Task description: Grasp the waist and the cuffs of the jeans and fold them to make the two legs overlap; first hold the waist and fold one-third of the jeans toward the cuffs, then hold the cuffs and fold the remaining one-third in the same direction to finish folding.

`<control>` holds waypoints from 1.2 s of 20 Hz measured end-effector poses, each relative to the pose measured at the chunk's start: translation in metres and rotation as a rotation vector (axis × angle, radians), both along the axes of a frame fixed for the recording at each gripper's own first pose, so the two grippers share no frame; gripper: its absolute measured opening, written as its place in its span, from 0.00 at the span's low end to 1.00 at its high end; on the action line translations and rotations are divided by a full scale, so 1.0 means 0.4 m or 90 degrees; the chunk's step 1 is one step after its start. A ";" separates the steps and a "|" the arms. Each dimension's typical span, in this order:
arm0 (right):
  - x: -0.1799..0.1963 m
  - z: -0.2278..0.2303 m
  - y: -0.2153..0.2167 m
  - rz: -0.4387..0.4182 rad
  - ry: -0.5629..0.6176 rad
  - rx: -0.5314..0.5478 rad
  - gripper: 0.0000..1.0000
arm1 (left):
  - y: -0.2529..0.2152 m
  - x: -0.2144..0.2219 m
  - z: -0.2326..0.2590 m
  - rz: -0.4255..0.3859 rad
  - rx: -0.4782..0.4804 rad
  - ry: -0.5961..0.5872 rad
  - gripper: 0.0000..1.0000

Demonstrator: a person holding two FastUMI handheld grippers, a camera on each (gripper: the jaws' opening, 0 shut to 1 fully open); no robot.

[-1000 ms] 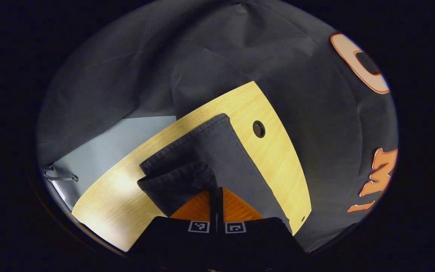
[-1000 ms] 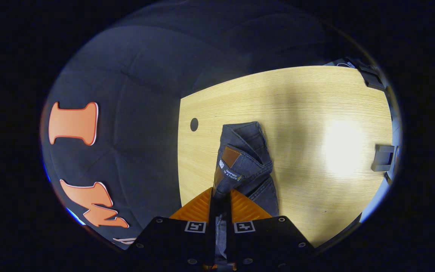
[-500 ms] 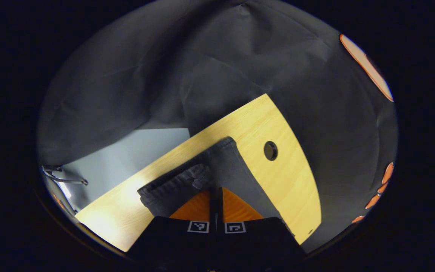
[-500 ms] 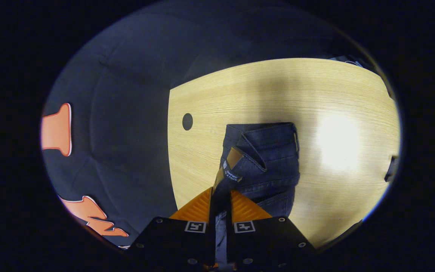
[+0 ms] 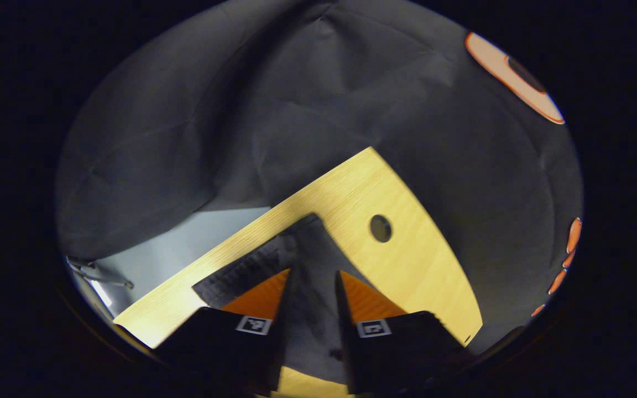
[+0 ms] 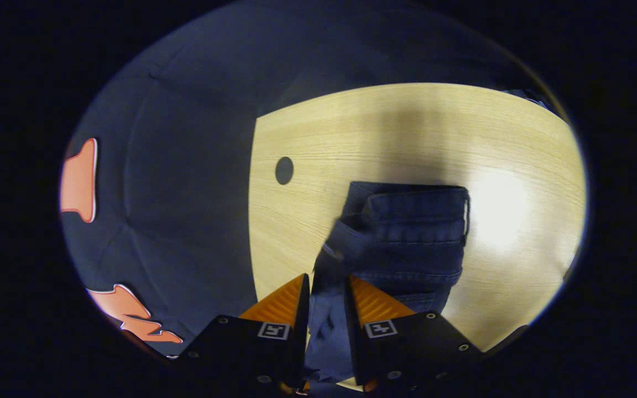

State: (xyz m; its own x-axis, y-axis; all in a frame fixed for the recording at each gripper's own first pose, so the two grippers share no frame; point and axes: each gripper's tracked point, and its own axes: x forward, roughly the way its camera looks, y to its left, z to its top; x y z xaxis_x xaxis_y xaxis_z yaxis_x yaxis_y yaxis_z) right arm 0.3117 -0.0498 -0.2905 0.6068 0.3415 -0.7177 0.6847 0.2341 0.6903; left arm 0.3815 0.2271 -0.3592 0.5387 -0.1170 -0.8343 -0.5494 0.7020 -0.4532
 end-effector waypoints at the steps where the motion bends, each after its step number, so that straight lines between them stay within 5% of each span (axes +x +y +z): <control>1: -0.006 0.024 -0.016 -0.005 -0.016 -0.010 0.40 | -0.006 0.022 0.034 -0.005 0.001 -0.036 0.56; 5: -0.066 0.023 -0.068 0.016 -0.028 -0.081 0.67 | -0.059 0.023 0.102 -0.079 0.053 -0.095 0.92; 8: -0.127 -0.022 -0.071 0.080 -0.011 -0.156 0.82 | -0.107 0.002 0.153 -0.176 0.149 -0.159 0.97; 11: -0.170 -0.056 -0.066 0.126 -0.002 -0.202 0.90 | -0.168 -0.016 0.255 -0.225 0.218 -0.241 0.96; 12: -0.180 -0.064 -0.067 0.133 0.000 -0.213 1.00 | -0.198 -0.039 0.298 -0.237 0.241 -0.272 0.96; 18: -0.215 -0.149 -0.079 0.171 0.033 -0.269 0.96 | -0.278 -0.126 0.513 -0.250 0.311 -0.425 0.96; 24: -0.179 -0.185 -0.108 0.151 0.027 -0.321 0.96 | -0.361 -0.260 0.697 -0.235 0.335 -0.531 0.96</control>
